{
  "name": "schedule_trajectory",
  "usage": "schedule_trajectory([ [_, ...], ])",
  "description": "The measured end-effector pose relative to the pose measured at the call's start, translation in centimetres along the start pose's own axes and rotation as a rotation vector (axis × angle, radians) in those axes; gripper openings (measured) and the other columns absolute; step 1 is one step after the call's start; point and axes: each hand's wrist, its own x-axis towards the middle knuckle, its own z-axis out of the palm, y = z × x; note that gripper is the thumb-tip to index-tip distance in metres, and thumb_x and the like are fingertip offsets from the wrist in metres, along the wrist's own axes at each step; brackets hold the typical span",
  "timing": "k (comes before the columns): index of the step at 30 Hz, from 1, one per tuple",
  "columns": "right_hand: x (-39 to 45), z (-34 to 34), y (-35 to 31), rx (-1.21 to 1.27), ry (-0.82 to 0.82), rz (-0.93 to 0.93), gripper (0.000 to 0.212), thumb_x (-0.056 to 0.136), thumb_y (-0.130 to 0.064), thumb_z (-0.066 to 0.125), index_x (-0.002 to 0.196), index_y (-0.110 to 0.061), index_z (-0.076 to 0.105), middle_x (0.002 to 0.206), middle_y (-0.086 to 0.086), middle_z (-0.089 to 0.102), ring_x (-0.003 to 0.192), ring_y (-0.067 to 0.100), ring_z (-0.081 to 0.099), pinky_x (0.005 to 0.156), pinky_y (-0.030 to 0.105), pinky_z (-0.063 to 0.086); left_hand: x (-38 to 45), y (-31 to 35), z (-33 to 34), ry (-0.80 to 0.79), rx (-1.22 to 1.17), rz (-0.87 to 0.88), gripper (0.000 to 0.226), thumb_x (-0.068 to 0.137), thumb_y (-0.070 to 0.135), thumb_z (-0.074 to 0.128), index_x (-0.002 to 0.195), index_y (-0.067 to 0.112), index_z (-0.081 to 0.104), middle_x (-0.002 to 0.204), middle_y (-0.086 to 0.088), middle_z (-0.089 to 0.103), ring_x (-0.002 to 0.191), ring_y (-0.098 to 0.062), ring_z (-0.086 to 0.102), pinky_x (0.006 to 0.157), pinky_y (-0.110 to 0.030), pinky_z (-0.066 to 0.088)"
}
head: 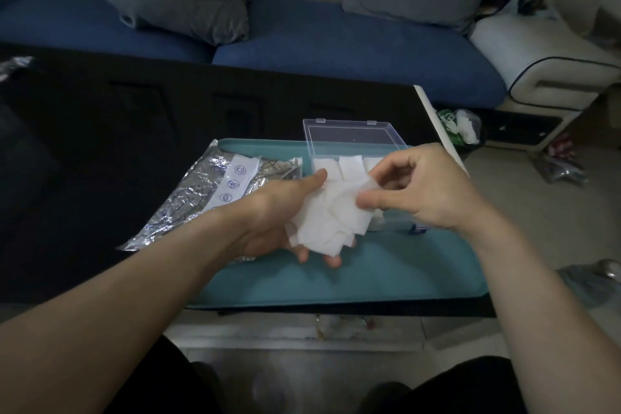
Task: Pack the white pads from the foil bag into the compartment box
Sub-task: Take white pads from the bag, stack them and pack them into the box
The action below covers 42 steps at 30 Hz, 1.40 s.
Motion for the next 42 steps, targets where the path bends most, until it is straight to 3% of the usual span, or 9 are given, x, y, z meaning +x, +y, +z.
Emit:
schedule_trajectory([
  [8, -0.7, -2.1, -0.2, 0.718, -0.034, 0.095, 0.023, 0.070, -0.001, 0.063, 0.091, -0.008, 0.063, 0.073, -0.001, 0.069, 0.065, 0.010, 0.067, 0.052, 0.022, 0.055, -0.6, 0.8, -0.2, -0.052, -0.197, 0.120, 0.058, 0.102, 0.046, 0.032, 0.127, 0.002, 0.060, 0.106, -0.027, 0.068, 0.083, -0.043, 0.068, 0.046, -0.030, 0.052],
  [11, -0.5, -1.3, -0.1, 0.651, -0.038, 0.098, 0.021, 0.069, -0.002, 0.065, 0.089, -0.007, 0.063, 0.073, -0.002, 0.069, 0.066, 0.009, 0.068, 0.052, 0.022, 0.055, -0.6, 0.9, 0.1, -0.052, -0.201, 0.171, 0.053, 0.099, 0.040, 0.046, 0.132, 0.000, 0.056, 0.116, -0.030, 0.065, 0.092, -0.044, 0.065, 0.051, -0.032, 0.055],
  [17, 0.1, -0.9, 0.6, 0.564, 0.063, 0.130, 0.019, 0.081, 0.009, 0.067, 0.090, -0.009, 0.067, 0.080, 0.002, 0.071, 0.073, 0.015, 0.070, 0.058, 0.026, 0.058, -0.1, 0.4, 0.0, 0.050, -0.131, 0.310, 0.039, 0.098, 0.020, 0.055, 0.123, -0.010, 0.056, 0.101, -0.031, 0.066, 0.074, -0.036, 0.068, 0.046, -0.028, 0.049],
  [23, 0.0, -1.1, 0.6, 0.562, 0.050, 0.146, 0.024, 0.084, 0.013, 0.062, 0.087, -0.011, 0.063, 0.070, 0.000, 0.070, 0.064, 0.011, 0.067, 0.055, 0.021, 0.054, -0.1, 0.5, 0.3, 0.121, -0.061, 0.348, 0.042, 0.098, 0.028, 0.055, 0.120, -0.007, 0.059, 0.090, -0.022, 0.069, 0.063, -0.027, 0.064, 0.037, -0.022, 0.040],
  [28, 0.5, -1.8, 0.7, 0.719, 0.262, 0.180, 0.025, 0.088, 0.010, 0.057, 0.088, -0.014, 0.065, 0.084, 0.005, 0.063, 0.071, 0.014, 0.063, 0.054, 0.026, 0.054, -0.3, 0.7, 0.7, 0.279, -0.092, 0.364, 0.042, 0.101, 0.027, 0.053, 0.119, -0.011, 0.057, 0.087, -0.021, 0.071, 0.056, -0.023, 0.065, 0.033, -0.021, 0.035],
  [31, 0.2, -2.2, 0.8, 0.808, 0.134, 0.128, 0.033, 0.076, 0.008, 0.068, 0.101, -0.012, 0.064, 0.088, 0.004, 0.067, 0.071, 0.013, 0.065, 0.058, 0.025, 0.054, -0.5, 1.0, 0.9, 0.337, -0.240, 0.335, 0.038, 0.100, 0.023, 0.055, 0.118, -0.010, 0.056, 0.088, -0.021, 0.072, 0.061, -0.029, 0.070, 0.034, -0.022, 0.041],
  [35, -0.2, -0.7, 0.5, 0.556, -0.095, 0.075, 0.049, 0.068, 0.001, 0.075, 0.114, -0.010, 0.065, 0.095, 0.007, 0.071, 0.081, 0.018, 0.070, 0.064, 0.025, 0.059, -0.2, 1.2, 1.3, 0.392, -0.360, 0.278, 0.025, 0.098, 0.020, 0.059, 0.107, -0.004, 0.060, 0.075, -0.013, 0.070, 0.056, -0.024, 0.068, 0.037, -0.025, 0.048],
  [39, 0.4, 1.1, 0.5, 0.276, 0.043, 0.062, 0.043, 0.074, -0.010, 0.083, 0.116, -0.015, 0.071, 0.110, 0.011, 0.073, 0.099, 0.029, 0.072, 0.088, 0.042, 0.060, 0.2, 1.1, 1.6, 0.365, -0.324, 0.237, 0.021, 0.098, 0.014, 0.057, 0.107, -0.003, 0.062, 0.074, -0.013, 0.070, 0.057, -0.023, 0.067, 0.040, -0.026, 0.049],
  [42, 0.4, 1.6, 0.5, 0.268, 0.062, 0.037, 0.034, 0.075, -0.019, 0.081, 0.107, -0.011, 0.074, 0.103, 0.007, 0.077, 0.096, 0.029, 0.074, 0.089, 0.045, 0.060, -0.1, 1.2, 1.3, 0.326, -0.306, 0.227, 0.017, 0.098, 0.012, 0.053, 0.102, -0.001, 0.064, 0.077, -0.013, 0.071, 0.061, -0.024, 0.068, 0.042, -0.026, 0.047],
])
